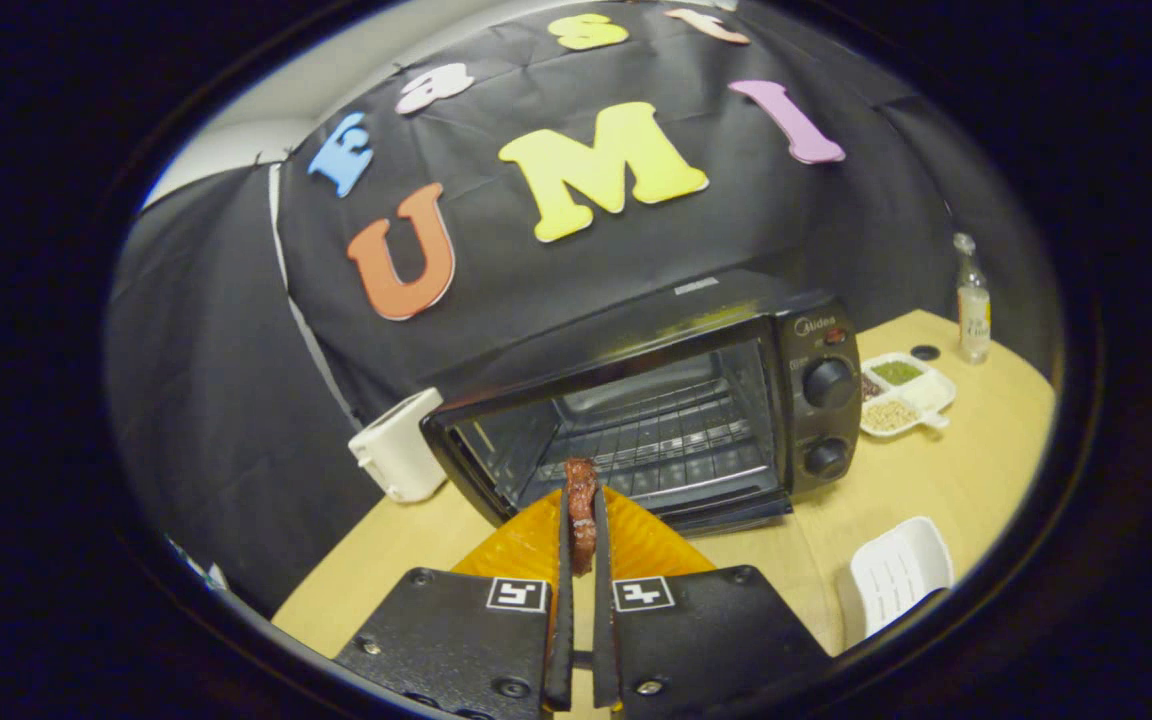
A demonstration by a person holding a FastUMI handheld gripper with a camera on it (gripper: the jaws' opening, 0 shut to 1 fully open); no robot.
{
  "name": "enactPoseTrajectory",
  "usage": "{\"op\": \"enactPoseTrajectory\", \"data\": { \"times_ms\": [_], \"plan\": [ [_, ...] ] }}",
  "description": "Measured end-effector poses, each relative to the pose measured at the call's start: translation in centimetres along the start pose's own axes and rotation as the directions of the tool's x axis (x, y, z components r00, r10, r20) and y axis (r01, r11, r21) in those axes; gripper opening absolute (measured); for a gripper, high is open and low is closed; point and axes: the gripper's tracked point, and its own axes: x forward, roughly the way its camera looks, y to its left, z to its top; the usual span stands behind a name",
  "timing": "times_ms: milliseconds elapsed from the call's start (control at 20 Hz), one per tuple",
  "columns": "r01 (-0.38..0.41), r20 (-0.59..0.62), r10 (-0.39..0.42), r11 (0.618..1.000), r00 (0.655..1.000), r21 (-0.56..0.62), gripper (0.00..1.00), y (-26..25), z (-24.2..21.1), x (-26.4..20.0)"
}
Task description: Open the toaster oven, put the food inside, and close the toaster oven door.
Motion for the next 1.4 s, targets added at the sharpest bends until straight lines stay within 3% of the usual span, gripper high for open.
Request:
{"op": "enactPoseTrajectory", "data": {
  "times_ms": [150, 350, 450, 650, 900, 1000, 1100, 1300, 1400],
  "plan": [
    [-0.039, 0.038, 0.032, 0.978, 0.999, 0.204, 0.11, -0.4, 0.9, 3.1],
    [-0.039, 0.072, 0.009, 0.904, 0.997, 0.425, 0.11, -2.8, 2.3, 7.4],
    [-0.032, 0.067, 0.0, 0.88, 0.998, 0.474, 0.11, -4.2, 1.8, 9.1],
    [-0.027, 0.058, 0.0, 0.883, 0.998, 0.469, 0.11, -4.7, 0.9, 10.2],
    [0.019, 0.038, -0.035, 0.934, 0.999, 0.356, 0.14, -5.7, 0.6, 10.4],
    [0.119, 0.004, -0.124, 0.964, 0.992, 0.238, 0.18, -6.9, 0.4, 10.3],
    [0.206, 0.003, -0.208, 0.97, 0.978, 0.128, 0.31, -7.7, 0.8, 9.9],
    [0.275, 0.075, -0.27, 0.958, 0.96, -0.078, 0.8, -7.8, 2.3, 7.8],
    [0.279, 0.107, -0.264, 0.948, 0.958, -0.153, 0.82, -6.8, 2.6, 6.1]
  ]
}}
